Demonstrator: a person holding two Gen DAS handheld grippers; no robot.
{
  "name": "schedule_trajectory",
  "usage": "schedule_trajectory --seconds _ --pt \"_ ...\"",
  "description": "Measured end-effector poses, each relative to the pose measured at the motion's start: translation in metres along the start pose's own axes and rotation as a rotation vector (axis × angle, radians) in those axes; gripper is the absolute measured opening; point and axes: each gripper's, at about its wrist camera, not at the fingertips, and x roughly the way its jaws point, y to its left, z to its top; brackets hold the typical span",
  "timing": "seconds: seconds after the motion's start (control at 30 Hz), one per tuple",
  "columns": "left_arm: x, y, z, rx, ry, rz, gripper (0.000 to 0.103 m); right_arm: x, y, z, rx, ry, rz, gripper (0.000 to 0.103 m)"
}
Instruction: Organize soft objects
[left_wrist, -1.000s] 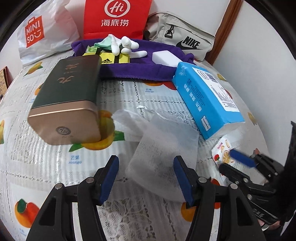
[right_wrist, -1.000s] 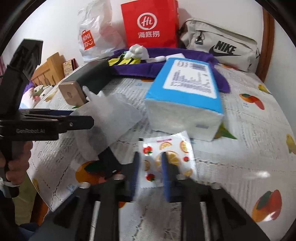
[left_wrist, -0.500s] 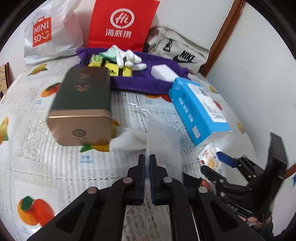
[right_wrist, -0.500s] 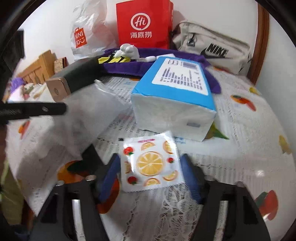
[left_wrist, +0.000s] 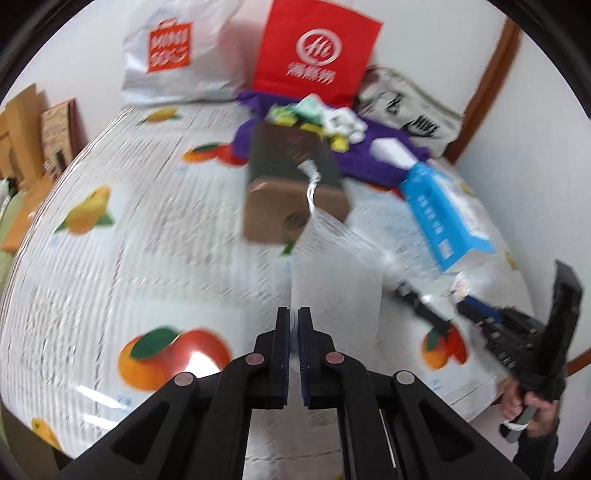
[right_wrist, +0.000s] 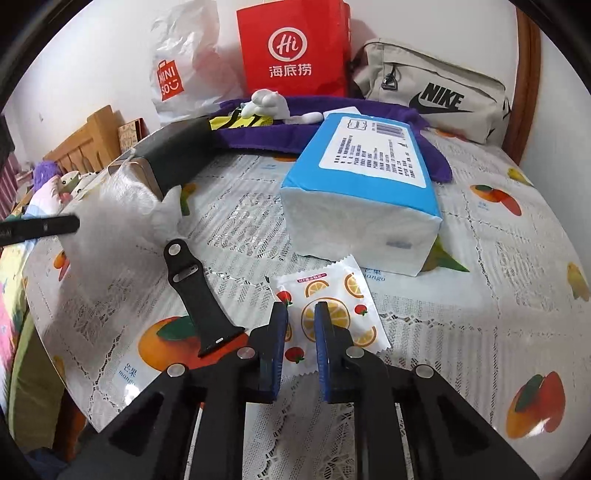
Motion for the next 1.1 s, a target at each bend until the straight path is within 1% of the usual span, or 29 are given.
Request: schedule_trajectory --seconds 0.07,0.13,0.17,0.2,0.27,0.3,0.33,0.4,0.43,0.5,0.57,0.63,0.7,0.77,0.8,0.83,0.87,0.9,0.93,0.97,1.0,1.03,1.07,1.1 --pt "0.005 0.004 -0.003 0.001 0.015 0.013 0.006 0.000 -0.001 0.000 0.003 0.004 0.007 0.016" --pt "0.009 0.005 -0.004 0.002 0.019 0.011 0.019 -0.001 -0.001 0.001 -0.008 0.010 0.003 0.016" --pt "0.010 0.005 -0.003 0.002 0.020 0.014 0.037 -0.002 0.000 0.000 -0.017 0.010 -0.001 0.017" --pt "0.010 0.005 -0.003 -0.002 0.016 0.022 0.054 -0.003 -0.001 0.000 -0.020 0.007 -0.003 0.021" --pt "0.011 0.002 -0.001 0.006 -0.001 0.003 0.060 -0.007 -0.002 0.000 -0.022 0.003 -0.012 0.032" --pt "0.012 -0.001 0.000 0.013 0.001 -0.006 0.060 -0.008 -0.003 0.000 -0.020 0.002 -0.012 0.046" --pt "0.013 -0.003 0.001 0.019 0.001 -0.012 0.061 -0.009 -0.005 -0.001 -0.013 -0.004 -0.018 0.057" --pt "0.017 -0.008 0.003 0.024 -0.002 -0.010 0.070 -0.012 -0.011 0.000 -0.002 -0.022 -0.034 0.066" --pt "0.020 -0.010 0.003 0.031 0.004 -0.004 0.070 -0.012 -0.013 0.001 0.006 -0.023 -0.038 0.071" --pt "0.029 -0.015 0.005 0.047 0.015 0.019 0.070 -0.008 -0.018 0.002 0.020 -0.007 -0.032 0.079" --pt "0.035 -0.018 0.005 0.058 0.021 0.032 0.071 -0.002 -0.020 0.003 0.027 0.011 -0.021 0.080" --pt "0.039 -0.023 0.004 0.071 0.018 0.043 0.076 0.005 -0.018 0.003 0.014 0.029 -0.011 0.089" --pt "0.042 -0.029 0.003 0.093 0.012 0.056 0.084 0.007 -0.012 0.002 -0.015 0.022 -0.024 0.093" --pt "0.047 -0.036 0.001 0.130 0.004 0.093 0.087 0.009 -0.009 0.002 -0.031 0.016 -0.045 0.094" --pt "0.049 -0.040 0.000 0.155 0.000 0.122 0.087 0.008 -0.010 0.001 -0.024 0.016 -0.042 0.094" --pt "0.051 -0.043 0.000 0.175 -0.007 0.144 0.087 0.009 -0.013 0.002 0.000 0.016 -0.038 0.091" --pt "0.053 -0.046 -0.002 0.195 -0.014 0.170 0.088 0.008 -0.014 0.002 0.008 0.008 -0.055 0.088" --pt "0.053 -0.047 -0.003 0.201 -0.030 0.173 0.088 0.008 -0.014 0.002 0.003 0.000 -0.082 0.077" --pt "0.052 -0.046 -0.002 0.190 -0.034 0.169 0.087 0.007 -0.014 0.002 -0.001 -0.006 -0.087 0.070" --pt "0.051 -0.045 -0.002 0.181 -0.045 0.177 0.082 0.006 -0.016 0.002 -0.002 -0.008 -0.081 0.067" --pt "0.050 -0.045 -0.002 0.183 -0.055 0.182 0.072 0.006 -0.017 0.003 -0.004 -0.009 -0.084 0.061" --pt "0.048 -0.044 -0.002 0.182 -0.067 0.179 0.065 0.005 -0.018 0.003 -0.004 -0.010 -0.084 0.058" --pt "0.047 -0.044 -0.002 0.181 -0.072 0.177 0.054 0.005 -0.019 0.003 -0.004 -0.012 -0.082 0.057" --pt "0.046 -0.043 -0.002 0.185 -0.075 0.175 0.043 0.004 -0.019 0.003 -0.004 -0.015 -0.080 0.051"
